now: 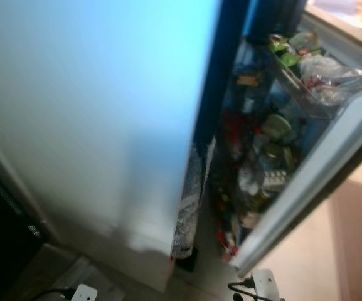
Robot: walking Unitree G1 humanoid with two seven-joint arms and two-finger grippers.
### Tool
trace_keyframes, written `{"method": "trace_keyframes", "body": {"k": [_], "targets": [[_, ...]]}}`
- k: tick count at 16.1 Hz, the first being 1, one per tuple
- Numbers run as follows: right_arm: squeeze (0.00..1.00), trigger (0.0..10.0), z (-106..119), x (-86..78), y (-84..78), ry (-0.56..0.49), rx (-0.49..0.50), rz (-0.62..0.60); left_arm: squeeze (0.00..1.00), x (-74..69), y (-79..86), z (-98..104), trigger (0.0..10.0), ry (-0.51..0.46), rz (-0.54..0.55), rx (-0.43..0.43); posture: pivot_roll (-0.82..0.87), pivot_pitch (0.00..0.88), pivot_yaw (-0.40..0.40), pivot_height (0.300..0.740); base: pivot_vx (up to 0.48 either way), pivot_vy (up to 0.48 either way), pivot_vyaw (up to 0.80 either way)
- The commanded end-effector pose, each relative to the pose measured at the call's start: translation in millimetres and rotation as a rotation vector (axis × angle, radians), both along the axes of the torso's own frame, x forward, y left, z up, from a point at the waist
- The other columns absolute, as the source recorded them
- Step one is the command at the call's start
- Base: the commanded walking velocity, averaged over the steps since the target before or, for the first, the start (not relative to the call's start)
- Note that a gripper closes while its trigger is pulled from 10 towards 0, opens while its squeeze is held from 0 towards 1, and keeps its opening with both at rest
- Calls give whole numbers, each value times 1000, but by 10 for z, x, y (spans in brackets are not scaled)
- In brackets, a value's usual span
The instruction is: Restocking fridge
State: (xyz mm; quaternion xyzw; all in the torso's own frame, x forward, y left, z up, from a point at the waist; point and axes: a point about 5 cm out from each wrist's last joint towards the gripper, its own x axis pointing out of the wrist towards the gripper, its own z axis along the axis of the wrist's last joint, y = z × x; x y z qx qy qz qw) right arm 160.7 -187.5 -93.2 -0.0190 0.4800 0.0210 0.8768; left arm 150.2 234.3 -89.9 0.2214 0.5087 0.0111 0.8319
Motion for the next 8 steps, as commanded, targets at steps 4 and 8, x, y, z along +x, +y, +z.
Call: {"method": "trace_keyframes", "body": {"k": [4,8], "targets": [[0,10000,-21,-79,-105,31,-21,-17,0,29,-83,-10,10000,0,0,-23,-77,0,-88,740,0,-302,0],[0,10000,-27,-180,-248,36,-23,-24,0,36,-84,-7,10000,-1,3,-22,-79,0,-86,740,0,0,0]]}}
